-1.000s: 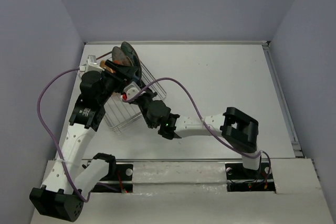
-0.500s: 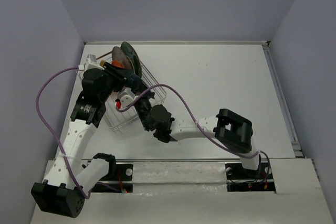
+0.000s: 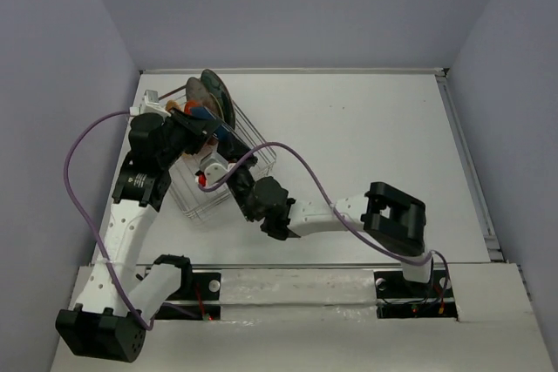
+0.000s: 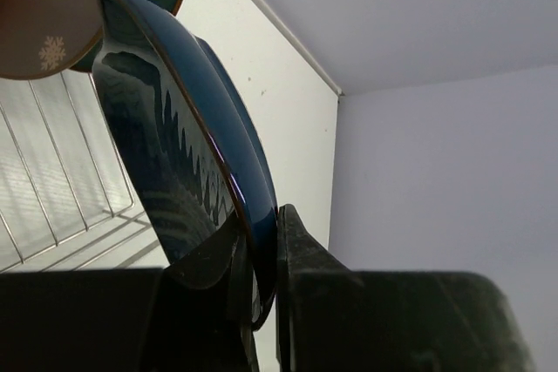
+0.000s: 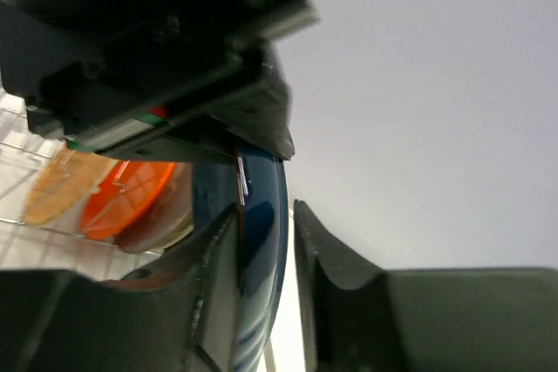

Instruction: Load the plates into the dish rack

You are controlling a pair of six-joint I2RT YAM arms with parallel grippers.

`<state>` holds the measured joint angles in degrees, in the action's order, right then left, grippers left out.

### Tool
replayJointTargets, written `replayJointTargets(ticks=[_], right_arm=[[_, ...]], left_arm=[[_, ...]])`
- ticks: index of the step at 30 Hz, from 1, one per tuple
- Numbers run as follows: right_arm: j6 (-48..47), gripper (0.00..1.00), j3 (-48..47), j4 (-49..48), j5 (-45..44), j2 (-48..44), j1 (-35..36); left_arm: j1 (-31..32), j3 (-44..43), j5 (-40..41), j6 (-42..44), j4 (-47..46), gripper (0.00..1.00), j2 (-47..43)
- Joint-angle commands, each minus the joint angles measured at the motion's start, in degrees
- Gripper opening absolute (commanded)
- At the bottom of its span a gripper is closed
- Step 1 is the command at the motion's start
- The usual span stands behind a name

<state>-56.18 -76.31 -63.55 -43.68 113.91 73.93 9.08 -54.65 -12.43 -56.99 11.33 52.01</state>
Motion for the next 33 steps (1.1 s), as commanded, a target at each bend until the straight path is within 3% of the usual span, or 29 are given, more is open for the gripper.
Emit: replayJointTargets(ticks=[1,4,7,12,13,18,21,28,33], right_arm=[[10.5,0.43,3.1,-6.3,-0.7,-12.3,0.9],[14.0,0.54,5.6,-4.6,-0.7,-14.4,0.9],[15.5,0.55,7.2,-4.1,-0.9,-16.7,0.9],[19.3,0.56,8.6,-1.6,-0.3,-18.5,0.2],[19.4,0.63,9.0,-1.4,-0.4,-18.8,0.2],[26.2,0.78,12.9,6.2,2.3,-26.0,-0.3],[35.4,0.78,15.4,15.3,6.1,-30.6,-1.8],[43.7,0.78,21.1,20.8,5.2,-38.3,-3.6],[49.0,0.78,24.3,26.3,3.1,-41.6,-4.7]], left_arm=[[-6.1,-3.4,-4.1,8.9,-5.9,0.05,-1.0],[-8.6,-3.9,-7.5,9.4,-5.6,0.05,-0.8],[-12.8,-4.5,-10.1,9.7,-5.0,0.06,-0.8],[-14.3,-5.4,-11.6,9.9,-4.2,0.05,-0.9],[-14.7,-6.0,-11.7,10.1,-4.0,0.05,-1.0],[-17.3,-8.2,-11.7,11.3,-2.4,0.05,-0.9],[-20.1,-10.7,-12.6,12.6,-0.2,0.05,-0.4],[-26.2,-20.8,-22.4,18.0,7.2,0.05,5.5],[-30.0,-25.0,-19.9,24.8,13.8,0.05,9.0]])
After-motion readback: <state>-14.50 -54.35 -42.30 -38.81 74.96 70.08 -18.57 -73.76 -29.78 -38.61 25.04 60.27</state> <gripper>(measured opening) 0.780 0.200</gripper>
